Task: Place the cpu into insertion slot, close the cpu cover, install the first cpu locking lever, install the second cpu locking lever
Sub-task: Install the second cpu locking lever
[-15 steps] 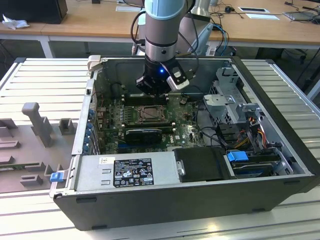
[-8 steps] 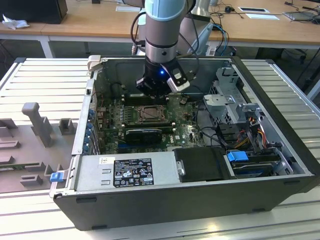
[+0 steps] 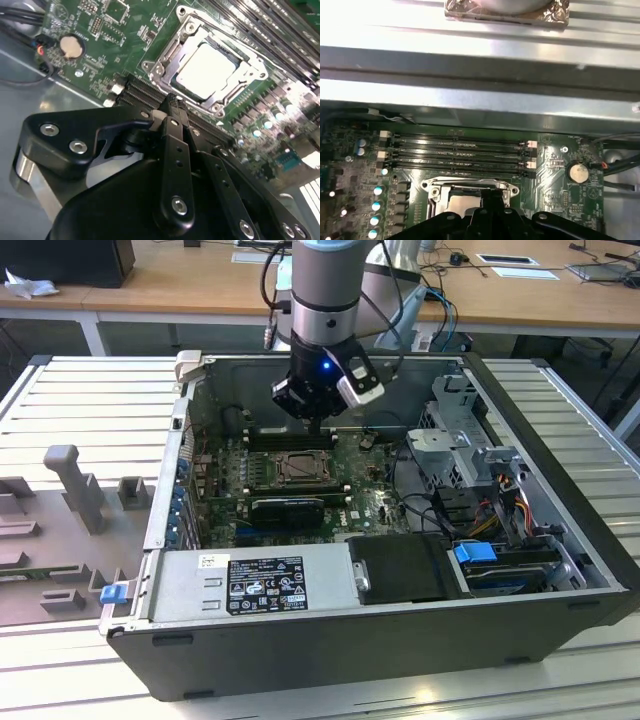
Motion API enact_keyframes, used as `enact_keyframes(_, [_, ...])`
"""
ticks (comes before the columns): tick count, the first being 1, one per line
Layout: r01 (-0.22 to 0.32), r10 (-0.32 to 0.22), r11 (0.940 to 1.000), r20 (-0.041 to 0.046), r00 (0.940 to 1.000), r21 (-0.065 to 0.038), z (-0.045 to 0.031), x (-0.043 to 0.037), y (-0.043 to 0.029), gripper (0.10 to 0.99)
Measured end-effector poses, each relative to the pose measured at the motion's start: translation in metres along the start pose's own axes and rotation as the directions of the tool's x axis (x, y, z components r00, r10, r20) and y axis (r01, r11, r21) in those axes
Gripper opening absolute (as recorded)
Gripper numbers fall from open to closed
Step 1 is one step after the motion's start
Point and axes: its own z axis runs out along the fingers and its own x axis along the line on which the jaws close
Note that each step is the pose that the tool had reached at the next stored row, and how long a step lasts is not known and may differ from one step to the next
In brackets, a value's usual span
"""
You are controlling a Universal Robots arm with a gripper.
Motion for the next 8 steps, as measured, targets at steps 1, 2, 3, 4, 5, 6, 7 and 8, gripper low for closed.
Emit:
enact_keyframes(1, [0.000, 0.000, 1.0000, 0.0001, 1.0000, 0.000, -0.0010, 0.0000, -0.0002, 0.106])
enact_keyframes(2, [0.000, 0.000, 1.0000, 0.0001, 1.0000, 0.000, -0.0011, 0.0000, -0.0008, 0.106])
enact_keyframes(3, [0.000, 0.000, 1.0000, 0.0001, 1.0000, 0.000, -0.0013, 0.0001, -0.0018, 0.106])
enact_keyframes(4, [0.000, 0.000, 1.0000, 0.0001, 1.0000, 0.000, -0.0013, 0.0002, -0.0030, 0.106])
enact_keyframes(5, [0.000, 0.000, 1.0000, 0.0000, 1.0000, 0.000, -0.0013, 0.0004, -0.0041, 0.106])
enact_keyframes(6, [0.000, 0.000, 1.0000, 0.0001, 1.0000, 0.000, -0.0012, 0.0007, -0.0057, 0.106])
enact_keyframes(7, [0.000, 0.000, 1.0000, 0.0001, 1.0000, 0.000, -0.0012, 0.0010, -0.0075, 0.106])
enact_keyframes(8, [0.000, 0.000, 1.0000, 0.0000, 1.0000, 0.000, -0.0014, 0.0019, -0.0123, 0.106])
